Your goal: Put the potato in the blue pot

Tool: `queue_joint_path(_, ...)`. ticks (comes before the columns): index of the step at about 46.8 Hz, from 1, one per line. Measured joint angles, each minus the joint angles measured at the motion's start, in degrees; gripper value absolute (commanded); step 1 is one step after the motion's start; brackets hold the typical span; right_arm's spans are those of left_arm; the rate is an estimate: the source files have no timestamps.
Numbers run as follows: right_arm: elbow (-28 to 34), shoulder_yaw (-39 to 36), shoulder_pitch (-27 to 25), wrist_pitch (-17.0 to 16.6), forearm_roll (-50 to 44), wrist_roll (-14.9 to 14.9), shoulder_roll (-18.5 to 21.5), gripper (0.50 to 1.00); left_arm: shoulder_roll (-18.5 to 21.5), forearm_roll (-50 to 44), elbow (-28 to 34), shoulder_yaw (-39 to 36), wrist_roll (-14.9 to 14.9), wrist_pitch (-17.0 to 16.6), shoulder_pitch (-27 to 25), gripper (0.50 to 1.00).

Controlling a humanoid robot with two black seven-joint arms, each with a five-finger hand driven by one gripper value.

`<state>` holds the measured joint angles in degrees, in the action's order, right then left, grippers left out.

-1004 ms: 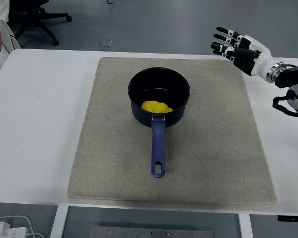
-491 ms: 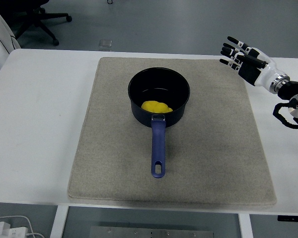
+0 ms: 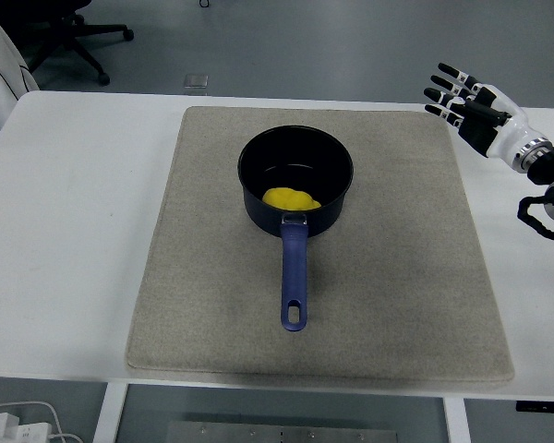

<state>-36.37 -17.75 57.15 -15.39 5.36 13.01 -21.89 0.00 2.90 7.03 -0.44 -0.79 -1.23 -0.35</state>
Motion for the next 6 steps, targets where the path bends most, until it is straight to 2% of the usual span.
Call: queue_joint_path(6,-0.01,-0.18,0.16,0.06,0.09,0.21,-0.44,0.932,0.00,0.00,0.00,0.00,0.00,0.00,0.00,0.996)
